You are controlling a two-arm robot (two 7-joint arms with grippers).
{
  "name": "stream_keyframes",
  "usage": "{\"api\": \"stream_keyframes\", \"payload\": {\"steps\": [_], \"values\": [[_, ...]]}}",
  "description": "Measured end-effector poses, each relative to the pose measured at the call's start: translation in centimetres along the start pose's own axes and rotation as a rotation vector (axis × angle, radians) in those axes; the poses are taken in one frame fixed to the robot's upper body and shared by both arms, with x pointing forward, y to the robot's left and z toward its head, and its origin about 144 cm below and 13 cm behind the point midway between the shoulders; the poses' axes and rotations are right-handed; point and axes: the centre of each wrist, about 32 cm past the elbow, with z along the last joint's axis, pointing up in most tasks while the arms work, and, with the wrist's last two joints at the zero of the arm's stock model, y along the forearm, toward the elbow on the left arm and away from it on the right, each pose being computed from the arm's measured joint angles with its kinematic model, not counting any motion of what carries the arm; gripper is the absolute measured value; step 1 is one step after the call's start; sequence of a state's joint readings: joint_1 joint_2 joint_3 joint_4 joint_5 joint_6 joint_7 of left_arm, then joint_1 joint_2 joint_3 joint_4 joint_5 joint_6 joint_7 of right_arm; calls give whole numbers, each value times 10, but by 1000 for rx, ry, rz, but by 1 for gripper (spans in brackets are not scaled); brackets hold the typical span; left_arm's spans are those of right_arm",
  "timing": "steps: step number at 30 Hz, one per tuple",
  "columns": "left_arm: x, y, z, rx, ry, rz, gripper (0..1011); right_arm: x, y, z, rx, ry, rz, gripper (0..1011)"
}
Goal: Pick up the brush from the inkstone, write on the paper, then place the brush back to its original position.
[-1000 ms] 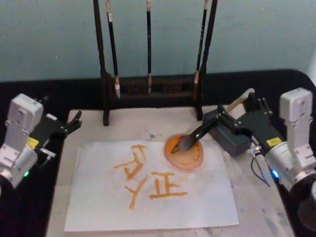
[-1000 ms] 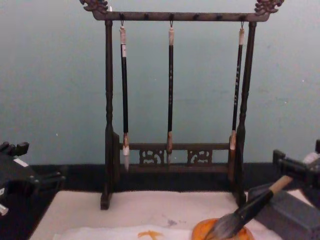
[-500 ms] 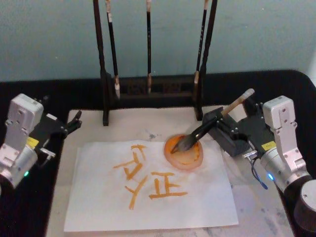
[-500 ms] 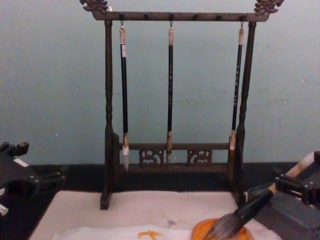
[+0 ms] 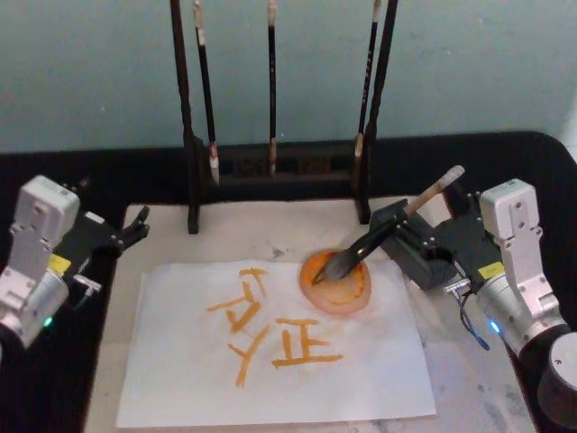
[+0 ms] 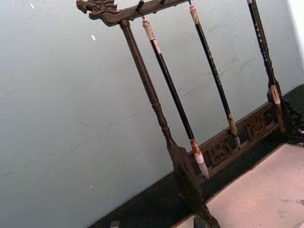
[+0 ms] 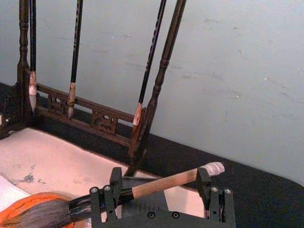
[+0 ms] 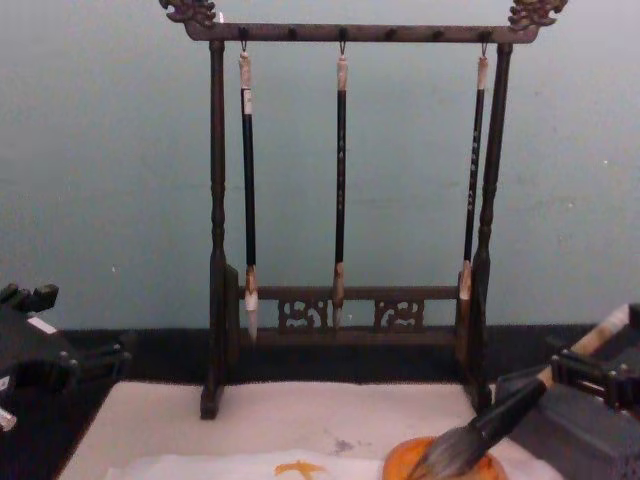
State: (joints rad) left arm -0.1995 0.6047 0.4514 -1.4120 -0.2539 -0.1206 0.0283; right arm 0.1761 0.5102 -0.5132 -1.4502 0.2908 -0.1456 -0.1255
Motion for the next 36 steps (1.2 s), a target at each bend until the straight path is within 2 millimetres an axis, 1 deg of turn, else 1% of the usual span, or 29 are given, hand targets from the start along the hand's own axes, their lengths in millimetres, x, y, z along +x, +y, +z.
{"api": "stream_keyframes", "payload": {"steps": [36], "values": [[0, 0, 0, 0, 0, 0, 1009, 0, 0, 0, 2, 1, 1, 1000]]}}
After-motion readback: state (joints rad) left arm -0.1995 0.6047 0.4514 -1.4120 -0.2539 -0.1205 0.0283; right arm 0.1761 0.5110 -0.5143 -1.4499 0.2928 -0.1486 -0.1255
